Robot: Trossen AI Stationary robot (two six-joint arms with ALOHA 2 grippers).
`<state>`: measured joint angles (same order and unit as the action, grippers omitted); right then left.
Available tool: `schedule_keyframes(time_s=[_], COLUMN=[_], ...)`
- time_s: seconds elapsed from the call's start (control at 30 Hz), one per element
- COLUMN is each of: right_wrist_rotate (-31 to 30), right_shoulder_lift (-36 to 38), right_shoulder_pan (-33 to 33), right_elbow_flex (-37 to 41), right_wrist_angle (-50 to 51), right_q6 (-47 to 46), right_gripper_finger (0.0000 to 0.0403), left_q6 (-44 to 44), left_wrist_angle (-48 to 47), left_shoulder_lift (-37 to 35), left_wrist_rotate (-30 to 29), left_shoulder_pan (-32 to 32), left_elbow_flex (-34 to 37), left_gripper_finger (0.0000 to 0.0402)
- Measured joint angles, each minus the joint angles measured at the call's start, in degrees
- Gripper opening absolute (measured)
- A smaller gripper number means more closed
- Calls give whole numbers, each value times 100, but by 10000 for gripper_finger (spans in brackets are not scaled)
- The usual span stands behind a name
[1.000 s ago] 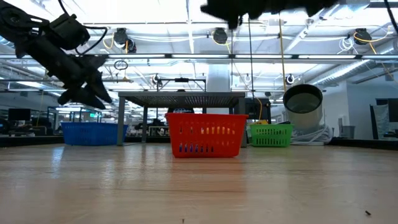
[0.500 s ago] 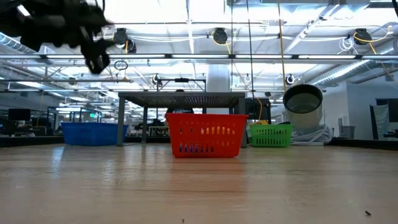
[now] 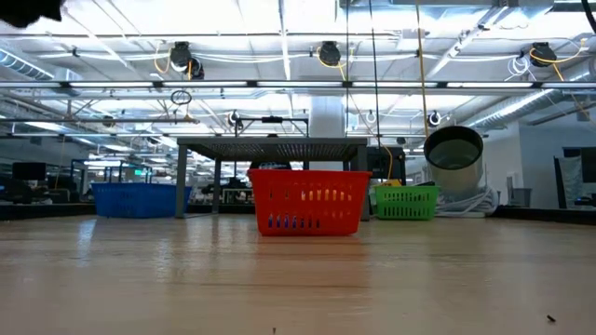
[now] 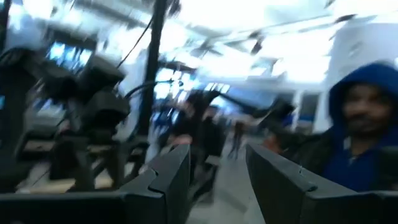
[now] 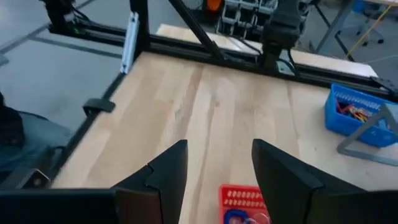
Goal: Pick & Place Office Desk Supplies
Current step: Put the green basket on the shelf
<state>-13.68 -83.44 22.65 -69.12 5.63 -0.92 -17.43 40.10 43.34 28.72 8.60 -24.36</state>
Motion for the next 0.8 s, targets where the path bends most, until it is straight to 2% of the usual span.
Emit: schedule_keyframes(time_s=[0.27, 0.5, 0.63, 0.8], right_wrist_rotate=[23, 105, 501, 909], right_shoulder_lift=[-9, -7, -7, -7], right_shoulder_pan=[-332, -595, -754, -850], right_elbow_flex=[2, 2, 11, 135], right_wrist_angle=[534, 1210, 1771, 1991], right_q6=[-28, -21, -317, -541], right_gripper_finger=[169, 169, 169, 169], left_q6=[1140, 1316, 1102, 869], left_wrist_angle=[-4123, -7120, -8015, -8093], left_shoulder_lift=[987, 2028, 2569, 3137], left_wrist_rotate=[-1303, -2141, -2313, -2235], left_shoulder_pan=[57, 55, 57, 57], left_elbow_flex=[-2311, -4022, -4514, -4559], left_gripper_finger=[166, 166, 166, 166])
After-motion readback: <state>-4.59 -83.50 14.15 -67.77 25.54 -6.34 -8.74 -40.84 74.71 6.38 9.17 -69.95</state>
